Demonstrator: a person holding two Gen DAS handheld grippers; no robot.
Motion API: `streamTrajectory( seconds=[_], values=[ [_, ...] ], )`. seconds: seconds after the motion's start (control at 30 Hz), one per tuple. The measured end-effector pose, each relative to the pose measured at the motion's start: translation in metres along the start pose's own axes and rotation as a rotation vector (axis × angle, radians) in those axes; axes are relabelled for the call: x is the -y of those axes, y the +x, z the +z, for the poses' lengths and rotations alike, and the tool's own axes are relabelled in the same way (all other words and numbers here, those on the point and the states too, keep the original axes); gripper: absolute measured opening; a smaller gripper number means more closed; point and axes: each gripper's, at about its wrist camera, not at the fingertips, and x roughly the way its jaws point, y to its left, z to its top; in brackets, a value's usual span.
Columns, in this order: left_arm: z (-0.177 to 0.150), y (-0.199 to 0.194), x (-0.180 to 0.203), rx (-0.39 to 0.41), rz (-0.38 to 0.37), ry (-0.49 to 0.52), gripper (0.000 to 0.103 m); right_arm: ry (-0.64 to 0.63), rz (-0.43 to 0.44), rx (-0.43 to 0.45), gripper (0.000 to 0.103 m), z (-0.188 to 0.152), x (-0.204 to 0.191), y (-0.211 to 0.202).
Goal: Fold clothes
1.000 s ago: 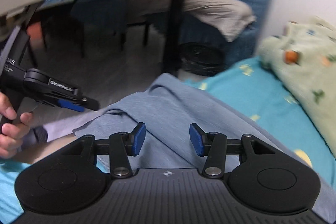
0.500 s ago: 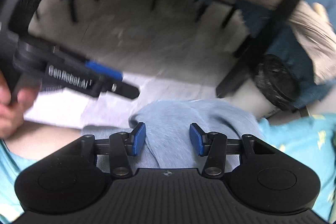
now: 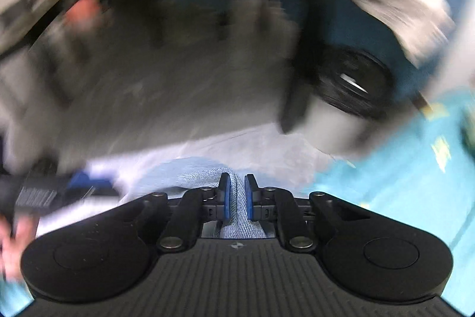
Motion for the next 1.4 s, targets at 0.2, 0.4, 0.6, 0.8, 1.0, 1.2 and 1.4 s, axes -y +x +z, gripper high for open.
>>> streamTrajectory(
  seconds=[0.2,0.4,0.6,0.8,1.0,1.2,1.4],
  values=[
    [0.000,0.001,-0.003,-0.013,-0.015,-0.026,0.045,0.065,-0.143,-0.021,0.017,-0.008,0.005,0.017],
    [0.003,-0.001,-0.004,-0.005,-0.017,-0.051,0.045,-0.073,-0.092,0.088,0.051,-0.003,-0.035,-0.014],
    [0.007,-0.002,-0.009,0.000,-0.019,-0.090,0.045,-0.244,-0.018,0.028,0.059,-0.020,-0.081,-0.004],
    [0.006,0.000,-0.008,-0.006,-0.019,-0.080,0.045,-0.506,-0.205,0.004,0.052,-0.030,-0.099,0.015],
    [0.007,-0.001,-0.017,-0.013,-0.109,-0.145,0.044,-0.493,-0.208,0.034,0.002,-0.030,-0.095,0.000],
    [0.011,-0.002,-0.041,-0.031,-0.269,-0.340,0.044,-0.418,-0.120,0.129,0.001,-0.057,-0.135,-0.032],
    [0.014,-0.002,-0.047,-0.036,-0.258,-0.373,0.044,-0.382,-0.100,0.045,0.002,-0.100,-0.156,-0.010]
  ],
)
